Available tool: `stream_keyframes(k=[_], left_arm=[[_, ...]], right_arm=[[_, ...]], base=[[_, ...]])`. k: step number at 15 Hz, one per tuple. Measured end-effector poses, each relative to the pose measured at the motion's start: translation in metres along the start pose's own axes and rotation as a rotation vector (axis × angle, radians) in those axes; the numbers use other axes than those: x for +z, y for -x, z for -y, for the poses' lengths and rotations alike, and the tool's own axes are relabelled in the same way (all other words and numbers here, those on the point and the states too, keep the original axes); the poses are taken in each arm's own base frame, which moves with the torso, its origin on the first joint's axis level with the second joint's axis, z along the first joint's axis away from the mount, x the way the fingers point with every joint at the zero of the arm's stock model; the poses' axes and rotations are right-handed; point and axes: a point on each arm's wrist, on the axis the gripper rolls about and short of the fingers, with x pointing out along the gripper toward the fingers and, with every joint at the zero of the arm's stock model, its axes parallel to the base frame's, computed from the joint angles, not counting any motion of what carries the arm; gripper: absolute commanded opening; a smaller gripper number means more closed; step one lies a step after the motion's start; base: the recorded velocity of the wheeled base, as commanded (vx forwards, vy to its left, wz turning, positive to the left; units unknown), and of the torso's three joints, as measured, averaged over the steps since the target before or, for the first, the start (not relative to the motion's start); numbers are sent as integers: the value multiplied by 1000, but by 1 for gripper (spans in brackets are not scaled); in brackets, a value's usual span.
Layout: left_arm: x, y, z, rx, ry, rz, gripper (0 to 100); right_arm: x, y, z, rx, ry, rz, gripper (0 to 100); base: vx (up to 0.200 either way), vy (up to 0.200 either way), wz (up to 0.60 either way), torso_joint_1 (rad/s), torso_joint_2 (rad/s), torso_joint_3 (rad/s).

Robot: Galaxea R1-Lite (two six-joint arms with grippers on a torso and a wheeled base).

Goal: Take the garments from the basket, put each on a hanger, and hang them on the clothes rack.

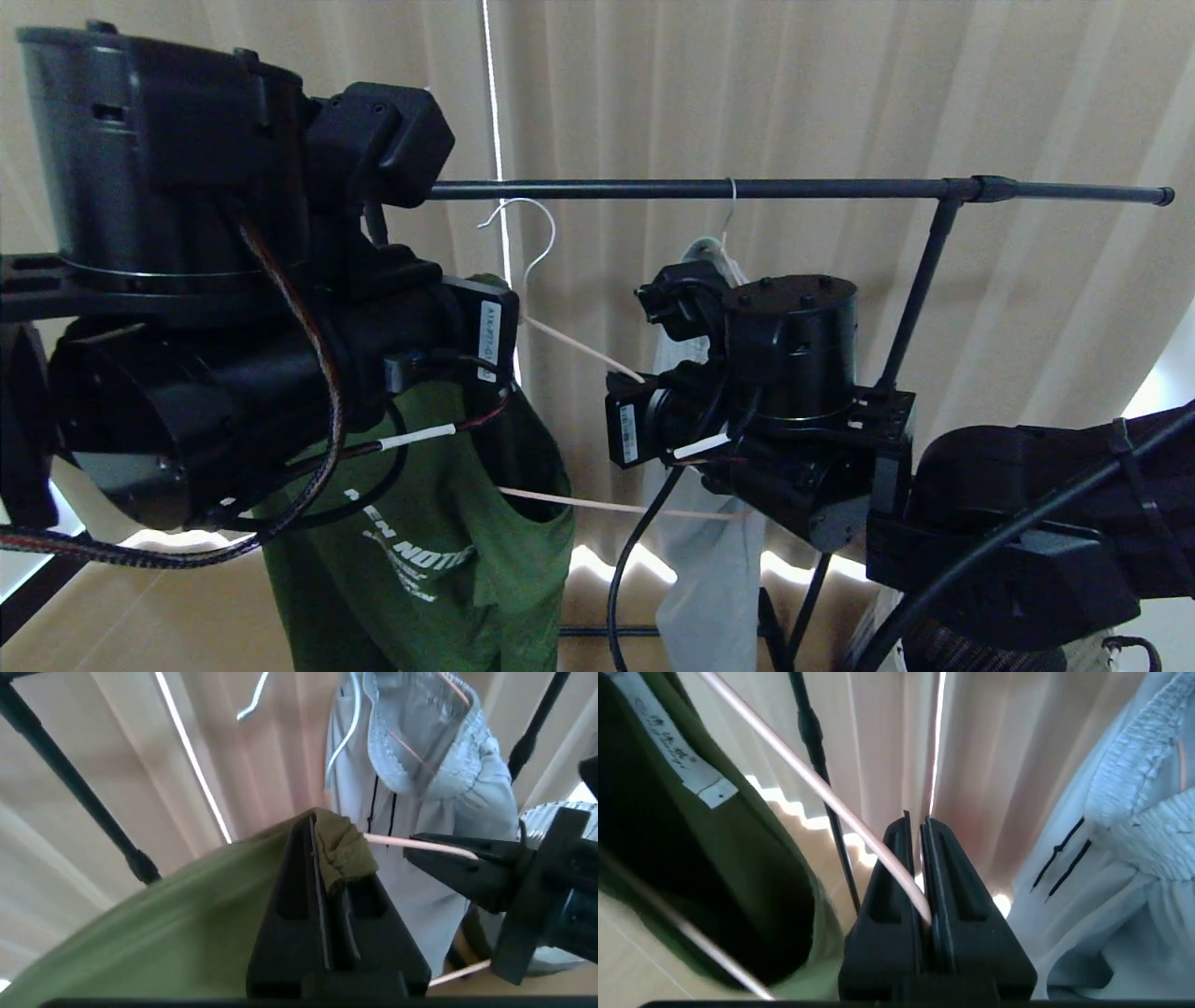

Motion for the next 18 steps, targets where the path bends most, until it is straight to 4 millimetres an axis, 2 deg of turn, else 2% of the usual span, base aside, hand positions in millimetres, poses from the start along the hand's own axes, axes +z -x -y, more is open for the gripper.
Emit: stream_keyframes(k=[3,11,12,18], left_arm=[[-18,0,-1,2,-58,-53,0],[-34,10,-6,0,-95,-90,0],[-34,11,-6,0,-95,-89,100],[-31,17,-9,-5,-90,-72,100]], right_arm=[[4,4,1,1,-5,11,0],[21,20,3,11,-29,67,0],[23,22,3,13,-32,74,0],[31,27,5,18,-42,135,0]], base=[[0,0,0,0,0,0],[0,0,0,0,0,0],[0,0,0,0,0,0],[0,0,0,0,0,0]])
